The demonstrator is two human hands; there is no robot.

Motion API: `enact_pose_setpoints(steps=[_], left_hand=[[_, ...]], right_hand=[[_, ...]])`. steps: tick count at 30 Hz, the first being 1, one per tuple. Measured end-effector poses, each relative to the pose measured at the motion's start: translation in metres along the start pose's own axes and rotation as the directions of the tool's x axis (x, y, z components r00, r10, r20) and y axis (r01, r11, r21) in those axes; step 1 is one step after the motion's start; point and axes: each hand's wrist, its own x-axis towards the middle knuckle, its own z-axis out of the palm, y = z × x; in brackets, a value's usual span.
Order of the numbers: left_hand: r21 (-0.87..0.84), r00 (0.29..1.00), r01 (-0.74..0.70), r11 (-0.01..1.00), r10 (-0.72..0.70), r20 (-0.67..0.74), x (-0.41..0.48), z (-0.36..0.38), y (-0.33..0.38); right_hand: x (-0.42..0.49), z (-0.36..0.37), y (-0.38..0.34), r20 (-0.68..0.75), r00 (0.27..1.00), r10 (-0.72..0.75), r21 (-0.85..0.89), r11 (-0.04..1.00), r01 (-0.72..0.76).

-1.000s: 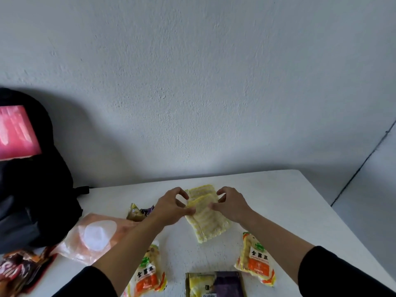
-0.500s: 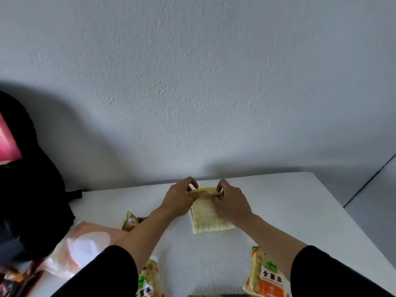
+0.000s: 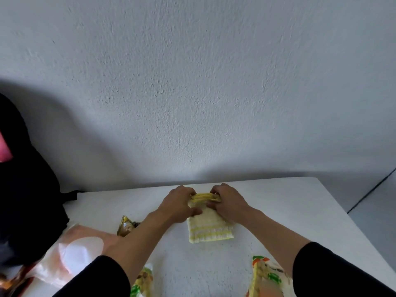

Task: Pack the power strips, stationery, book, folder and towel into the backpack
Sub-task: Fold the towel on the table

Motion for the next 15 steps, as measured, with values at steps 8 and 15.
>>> enact_pose_setpoints(steps=[8, 15], left_hand=[[-0.118, 0.964, -0.216, 0.969, 0.193, -0.181, -0.02, 0.005, -0.002], [-0.02, 0.879, -0.443, 0.896, 0.43, -0.204, -0.044, -0.001, -0.026]], right_hand=[[-0.032, -0.013, 0.004, -0.001, 0.952, -0.305, -0.078, 0.949, 0.304], [-0.049, -0.002, 0.003, -0.051, 0.877, -0.479, -0.213, 0.863, 0.459]])
